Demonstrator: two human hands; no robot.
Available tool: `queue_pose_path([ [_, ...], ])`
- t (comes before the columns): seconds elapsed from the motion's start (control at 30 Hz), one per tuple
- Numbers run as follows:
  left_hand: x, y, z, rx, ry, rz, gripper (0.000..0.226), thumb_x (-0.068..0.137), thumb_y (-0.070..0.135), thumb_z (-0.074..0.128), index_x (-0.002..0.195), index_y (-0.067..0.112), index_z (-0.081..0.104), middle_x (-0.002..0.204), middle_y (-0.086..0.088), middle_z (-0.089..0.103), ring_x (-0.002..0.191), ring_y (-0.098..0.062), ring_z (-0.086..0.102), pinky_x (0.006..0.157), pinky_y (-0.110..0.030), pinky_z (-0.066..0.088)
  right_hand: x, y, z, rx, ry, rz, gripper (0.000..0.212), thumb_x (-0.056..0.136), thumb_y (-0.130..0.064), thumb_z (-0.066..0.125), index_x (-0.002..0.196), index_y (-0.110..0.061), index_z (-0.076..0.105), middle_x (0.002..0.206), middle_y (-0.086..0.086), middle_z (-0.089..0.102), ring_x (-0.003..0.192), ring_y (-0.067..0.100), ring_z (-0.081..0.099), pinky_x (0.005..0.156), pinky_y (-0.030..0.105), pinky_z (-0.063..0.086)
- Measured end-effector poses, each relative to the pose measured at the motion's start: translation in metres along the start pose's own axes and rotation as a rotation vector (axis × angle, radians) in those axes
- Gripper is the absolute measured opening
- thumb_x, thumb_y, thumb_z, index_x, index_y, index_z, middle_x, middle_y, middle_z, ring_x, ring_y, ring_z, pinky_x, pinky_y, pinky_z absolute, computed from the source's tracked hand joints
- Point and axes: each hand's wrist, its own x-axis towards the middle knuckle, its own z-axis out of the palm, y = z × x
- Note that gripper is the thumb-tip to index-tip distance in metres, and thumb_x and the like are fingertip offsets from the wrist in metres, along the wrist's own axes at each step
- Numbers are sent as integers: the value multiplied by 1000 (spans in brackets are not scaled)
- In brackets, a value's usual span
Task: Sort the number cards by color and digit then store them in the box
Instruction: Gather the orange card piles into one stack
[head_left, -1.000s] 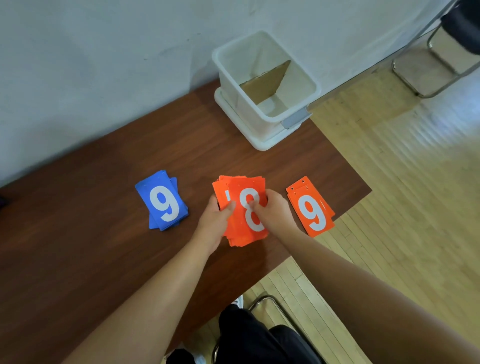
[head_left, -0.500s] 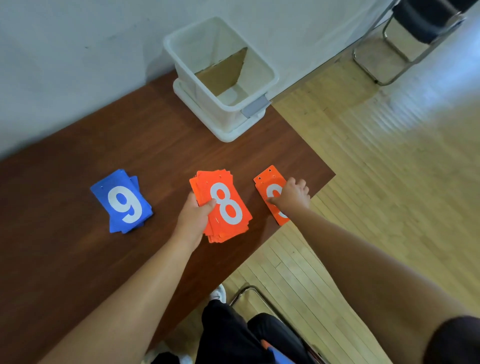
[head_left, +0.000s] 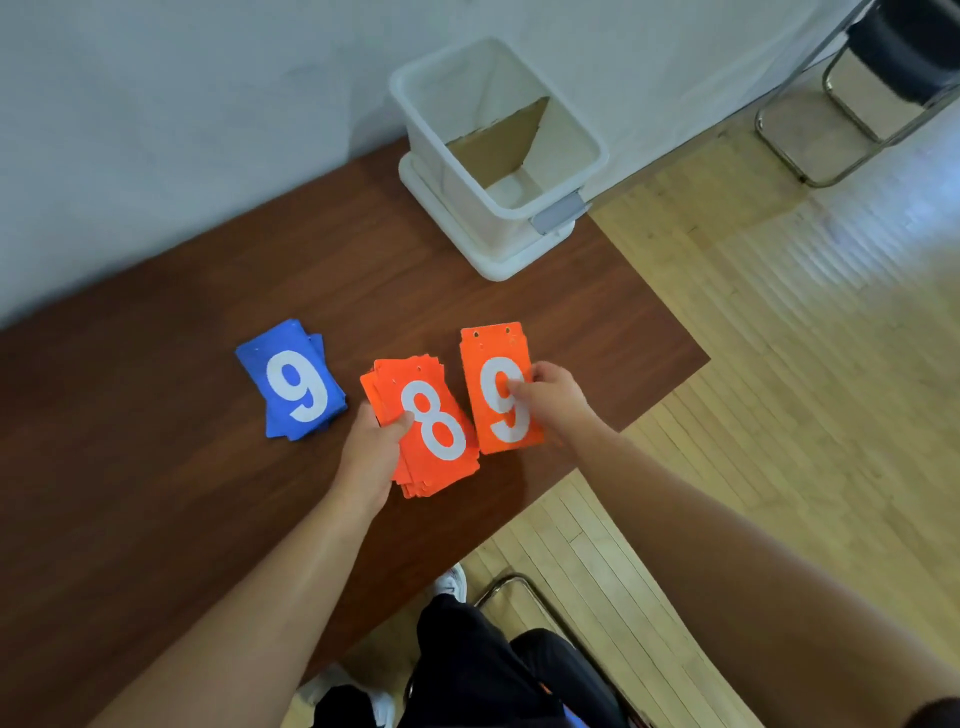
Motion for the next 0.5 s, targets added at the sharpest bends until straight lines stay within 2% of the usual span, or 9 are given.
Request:
queue_pose_path([
  [0.03, -1, 0, -8, -23, 5, -10, 50, 95, 26, 64, 141, 27, 47, 134, 0, 60, 117, -27, 61, 99, -55, 50, -9, -4, 13, 32, -69, -16, 26, 88, -29, 68, 108, -13, 63, 111, 4, 69, 96, 22, 67, 81, 40, 58],
  [0.1, -6, 2, -23, -112, -5, -17, 46, 96, 24, 62, 140, 25, 49, 131, -1, 63, 114, -27, 64, 99, -55, 50, -27, -10, 40, -68, -116, -111, 21, 89, -30, 68, 98, -13, 62, 99, 1, 69, 91, 19, 66, 74, 34, 57],
  [0.17, -11, 2, -35, -225, -23, 5, 39, 98, 22, 59, 137, 24, 54, 127, -3, 67, 109, -27, 67, 95, -53, 53, -39, -13, 69, -232, -107, -198, 32, 90, -38, 63, 110, -12, 59, 105, 2, 65, 96, 21, 62, 76, 32, 53],
  [0.23, -17, 3, -48, -286, -6, 33, 34, 100, 26, 56, 133, 24, 58, 122, -4, 70, 105, -27, 69, 93, -50, 55, -49, -19, 98, -261, -162, -210, 48, 91, -42, 60, 126, -11, 55, 120, 5, 62, 109, 24, 60, 89, 38, 52],
  [0.27, -19, 4, -56, -285, 16, 35, 33, 100, 31, 55, 133, 26, 58, 121, -4, 70, 104, -27, 70, 94, -51, 54, -54, -23, 111, -256, -205, -208, 49, 90, -41, 61, 128, -10, 55, 122, 5, 62, 111, 24, 60, 91, 38, 52],
  [0.37, -26, 1, -85, -246, 53, 59, 34, 98, 39, 57, 132, 31, 57, 119, -3, 71, 102, -26, 70, 93, -50, 55, -67, -31, 144, -250, -310, -214, 46, 89, -36, 65, 127, -11, 56, 121, 3, 63, 109, 22, 62, 82, 30, 50],
  [0.43, -31, -3, -108, -268, 66, 126, 37, 96, 28, 62, 132, 28, 55, 120, -4, 70, 101, -23, 71, 89, -45, 57, -77, -41, 158, -203, -370, -255, 36, 88, -29, 69, 118, -12, 61, 111, 1, 68, 100, 19, 66, 77, 28, 52],
  [0.5, -34, -5, -137, -274, 159, 196, 50, 90, 19, 70, 135, 26, 49, 126, -6, 66, 101, -17, 69, 83, -35, 56, -85, -50, 171, -225, -426, -341, 26, 85, -24, 72, 108, -15, 63, 101, -1, 71, 91, 17, 68, 77, 32, 56],
])
